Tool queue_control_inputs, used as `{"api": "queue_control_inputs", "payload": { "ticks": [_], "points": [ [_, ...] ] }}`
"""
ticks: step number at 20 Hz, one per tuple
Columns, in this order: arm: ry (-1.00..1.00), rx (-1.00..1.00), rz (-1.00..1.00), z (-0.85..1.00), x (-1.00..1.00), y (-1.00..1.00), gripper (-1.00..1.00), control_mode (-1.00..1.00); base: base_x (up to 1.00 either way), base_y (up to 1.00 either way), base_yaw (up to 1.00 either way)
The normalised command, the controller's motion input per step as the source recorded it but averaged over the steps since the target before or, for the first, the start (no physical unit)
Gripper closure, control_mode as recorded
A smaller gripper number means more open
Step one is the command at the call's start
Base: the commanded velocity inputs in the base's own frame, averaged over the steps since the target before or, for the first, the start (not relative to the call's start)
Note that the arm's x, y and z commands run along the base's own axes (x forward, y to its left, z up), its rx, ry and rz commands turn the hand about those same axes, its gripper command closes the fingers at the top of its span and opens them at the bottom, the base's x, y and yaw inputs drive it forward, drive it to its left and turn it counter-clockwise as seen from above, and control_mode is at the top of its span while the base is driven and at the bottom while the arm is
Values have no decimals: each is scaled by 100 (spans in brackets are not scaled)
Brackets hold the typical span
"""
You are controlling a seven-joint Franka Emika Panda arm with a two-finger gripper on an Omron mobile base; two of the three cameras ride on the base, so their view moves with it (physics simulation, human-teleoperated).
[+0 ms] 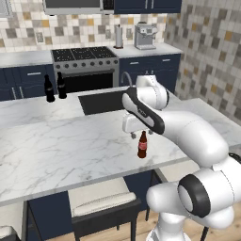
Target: Place the large bottle from the dining counter next to the other large bottle outside the sink, and place the small bottle from the dining counter next to the other small bottle inside the sink.
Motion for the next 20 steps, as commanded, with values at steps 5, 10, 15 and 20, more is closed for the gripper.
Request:
{"api": "queue_control_inputs", "payload": {
  "ticks": [5,10,15,20],
  "points": [
    [0,0,0,3,0,0,-100,-100,0,0,0],
    [0,0,0,6,0,0,-100,-100,0,0,0],
    [0,0,0,0,-11,-7,-100,-100,0,0,0],
    [0,0,0,0,-15,-5,-100,-100,0,0,0]
  ]
}}
